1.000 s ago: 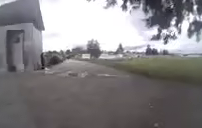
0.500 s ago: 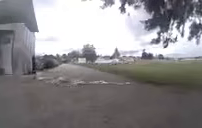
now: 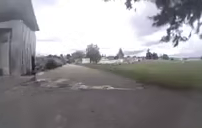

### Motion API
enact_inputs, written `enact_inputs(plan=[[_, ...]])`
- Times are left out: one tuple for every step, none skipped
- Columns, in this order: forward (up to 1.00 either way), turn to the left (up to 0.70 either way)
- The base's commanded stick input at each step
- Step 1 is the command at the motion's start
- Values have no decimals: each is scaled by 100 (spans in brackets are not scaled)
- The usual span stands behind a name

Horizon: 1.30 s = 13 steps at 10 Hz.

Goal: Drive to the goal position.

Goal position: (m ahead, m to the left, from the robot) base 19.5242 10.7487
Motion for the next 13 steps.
enact_inputs(plan=[[100, 20], [100, 0], [100, 0], [100, 0], [100, 0], [100, 0], [100, 0], [100, 0], [100, 0], [100, 0], [100, 0], [100, 0], [100, 0]])
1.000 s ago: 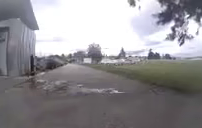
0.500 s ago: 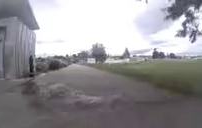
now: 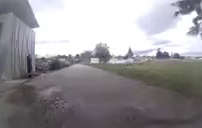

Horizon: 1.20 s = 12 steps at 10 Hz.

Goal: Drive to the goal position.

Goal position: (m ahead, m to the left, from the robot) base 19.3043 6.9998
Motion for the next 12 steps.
enact_inputs(plan=[[100, 0], [100, 0], [100, 0], [100, 0], [100, 0], [100, 0], [100, 0], [100, 0], [100, 0], [100, 0], [100, 0], [100, 0]])
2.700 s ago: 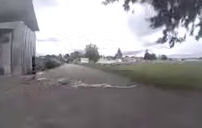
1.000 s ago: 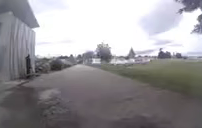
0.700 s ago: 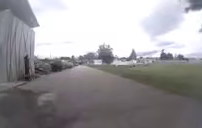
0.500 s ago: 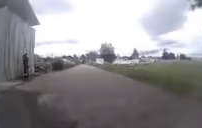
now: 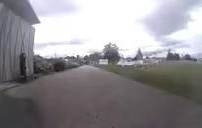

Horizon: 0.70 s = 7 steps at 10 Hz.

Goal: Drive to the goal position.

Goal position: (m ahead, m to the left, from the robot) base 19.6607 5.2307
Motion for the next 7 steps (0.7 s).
enact_inputs(plan=[[100, 0], [100, 0], [100, 0], [100, 0], [100, 0], [100, 0], [100, 0]])
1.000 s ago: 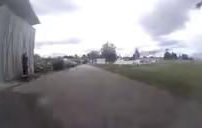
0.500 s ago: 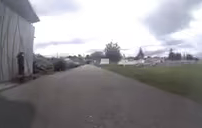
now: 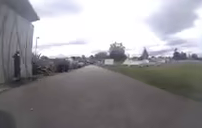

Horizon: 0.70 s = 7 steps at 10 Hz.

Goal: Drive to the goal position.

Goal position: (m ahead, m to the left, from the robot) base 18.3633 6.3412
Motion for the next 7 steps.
enact_inputs(plan=[[100, 0], [100, 0], [100, 0], [100, 0], [100, 0], [100, 0], [100, 0]])
